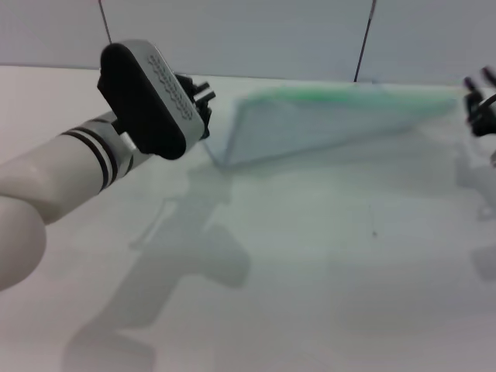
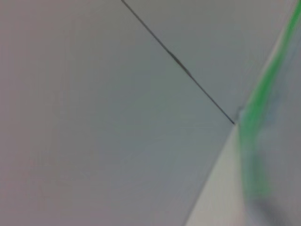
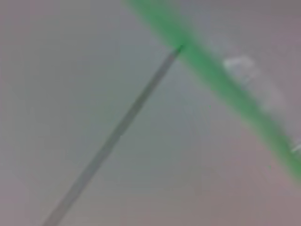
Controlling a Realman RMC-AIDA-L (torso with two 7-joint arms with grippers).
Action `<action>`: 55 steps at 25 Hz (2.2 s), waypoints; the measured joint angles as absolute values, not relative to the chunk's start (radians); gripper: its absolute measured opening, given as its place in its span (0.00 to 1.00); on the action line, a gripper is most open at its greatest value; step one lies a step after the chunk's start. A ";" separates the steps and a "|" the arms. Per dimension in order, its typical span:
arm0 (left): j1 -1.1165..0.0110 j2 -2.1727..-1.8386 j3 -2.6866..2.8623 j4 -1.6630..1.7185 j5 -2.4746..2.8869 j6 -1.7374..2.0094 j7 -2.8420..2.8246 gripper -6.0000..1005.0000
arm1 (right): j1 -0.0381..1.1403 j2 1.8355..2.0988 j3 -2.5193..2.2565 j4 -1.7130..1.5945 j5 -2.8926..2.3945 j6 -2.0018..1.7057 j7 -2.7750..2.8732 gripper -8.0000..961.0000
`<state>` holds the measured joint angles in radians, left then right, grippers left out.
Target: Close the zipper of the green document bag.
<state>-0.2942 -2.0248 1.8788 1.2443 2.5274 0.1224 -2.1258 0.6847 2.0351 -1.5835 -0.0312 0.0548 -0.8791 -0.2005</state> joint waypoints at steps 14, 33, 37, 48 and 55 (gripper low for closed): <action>-0.282 -2.029 1.989 1.160 2.359 -0.319 -2.183 0.39 | 0.621 2.065 -1.460 -0.019 0.045 -1.257 0.042 0.55; -0.328 -2.019 2.122 0.962 2.298 -0.730 -2.526 0.77 | 0.759 2.068 -1.111 0.284 -0.044 -1.422 -0.070 0.75; -0.328 -2.020 2.122 0.963 2.304 -0.731 -2.520 0.77 | 0.774 2.059 -0.883 0.338 -0.209 -1.461 -0.173 0.75; -0.327 -2.022 2.120 0.961 2.306 -0.732 -2.517 0.77 | 0.759 2.052 -0.742 0.333 -0.360 -1.468 -0.185 0.75; -0.327 -2.021 2.121 0.960 2.308 -0.733 -2.517 0.77 | 0.760 2.051 -0.741 0.330 -0.362 -1.461 -0.180 0.75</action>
<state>-0.3274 -2.0209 2.1212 0.9597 2.3081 -0.7332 -2.5169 0.7597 2.0508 -0.7407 0.3299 -0.3620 -1.4611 -0.1801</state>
